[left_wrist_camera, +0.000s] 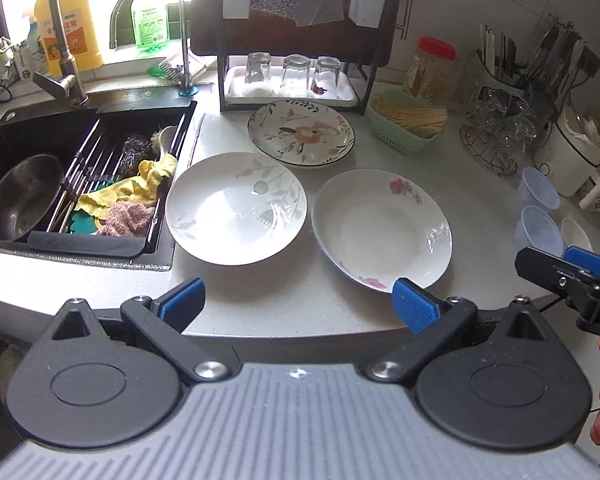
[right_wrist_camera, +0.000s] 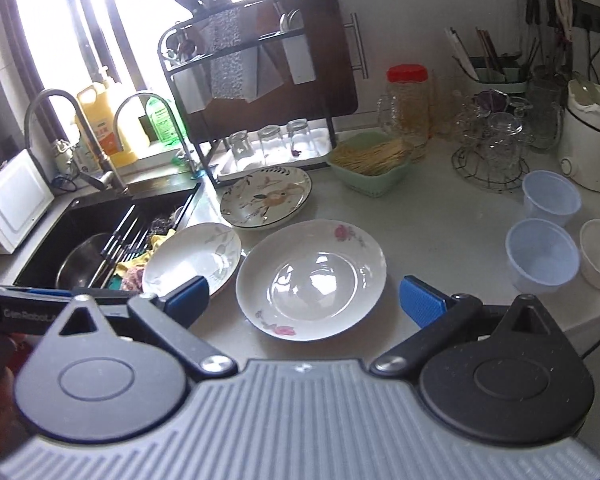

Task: Organize plates and bowls
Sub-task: 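Move both grippers toward the rim of the leaf-pattern plate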

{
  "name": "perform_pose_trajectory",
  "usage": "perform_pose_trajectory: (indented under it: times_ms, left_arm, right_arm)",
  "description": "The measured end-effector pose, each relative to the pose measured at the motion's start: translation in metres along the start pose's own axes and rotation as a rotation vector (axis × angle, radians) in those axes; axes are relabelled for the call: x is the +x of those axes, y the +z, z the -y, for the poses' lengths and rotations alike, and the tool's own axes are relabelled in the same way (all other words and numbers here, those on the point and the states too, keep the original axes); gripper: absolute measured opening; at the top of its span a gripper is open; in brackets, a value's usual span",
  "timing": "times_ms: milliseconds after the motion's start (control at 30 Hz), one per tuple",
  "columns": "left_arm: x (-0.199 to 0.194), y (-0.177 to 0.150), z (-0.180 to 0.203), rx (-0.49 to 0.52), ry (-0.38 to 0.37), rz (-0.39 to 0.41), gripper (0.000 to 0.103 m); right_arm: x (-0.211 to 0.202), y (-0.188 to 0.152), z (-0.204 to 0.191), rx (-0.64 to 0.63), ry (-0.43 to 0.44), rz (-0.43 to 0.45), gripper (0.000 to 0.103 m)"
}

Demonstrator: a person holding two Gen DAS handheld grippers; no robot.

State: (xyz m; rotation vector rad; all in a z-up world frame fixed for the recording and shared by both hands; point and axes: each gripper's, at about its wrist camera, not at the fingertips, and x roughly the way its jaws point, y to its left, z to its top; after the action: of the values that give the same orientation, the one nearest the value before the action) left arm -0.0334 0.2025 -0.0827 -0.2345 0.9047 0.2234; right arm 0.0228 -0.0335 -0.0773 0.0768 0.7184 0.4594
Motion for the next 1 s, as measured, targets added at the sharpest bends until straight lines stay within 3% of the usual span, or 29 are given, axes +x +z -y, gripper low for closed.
perform_pose_trajectory:
  times_ms: [133,233,367,600,667,767,1000]
  left_arm:
    - [0.007,-0.002,0.005,-0.028,0.055,-0.006,0.101]
    - [0.009,-0.003,0.01,-0.045,0.093,-0.017,0.101]
    - [0.012,-0.005,0.018,-0.056,0.131,-0.046,0.101]
    - [0.019,0.0,0.018,-0.076,0.137,-0.063,0.101]
    - [0.024,0.005,0.014,-0.078,0.139,-0.071,0.101]
    - [0.035,0.015,0.005,-0.089,0.113,-0.085,0.101]
    - [0.071,0.041,-0.019,-0.013,0.043,-0.122,0.101]
  right_arm:
    - [0.017,0.0,0.003,-0.006,0.069,-0.044,0.103]
    - [0.026,0.001,0.01,0.022,0.178,-0.096,0.103]
    - [0.029,0.0,0.008,-0.032,0.226,-0.109,0.103]
    - [0.04,-0.005,0.01,-0.042,0.243,-0.145,0.103]
    - [0.045,-0.006,0.009,-0.048,0.236,-0.157,0.092]
    - [0.054,-0.007,0.008,-0.032,0.224,-0.172,0.09]
    - [0.078,-0.007,-0.011,0.012,0.182,-0.142,0.089]
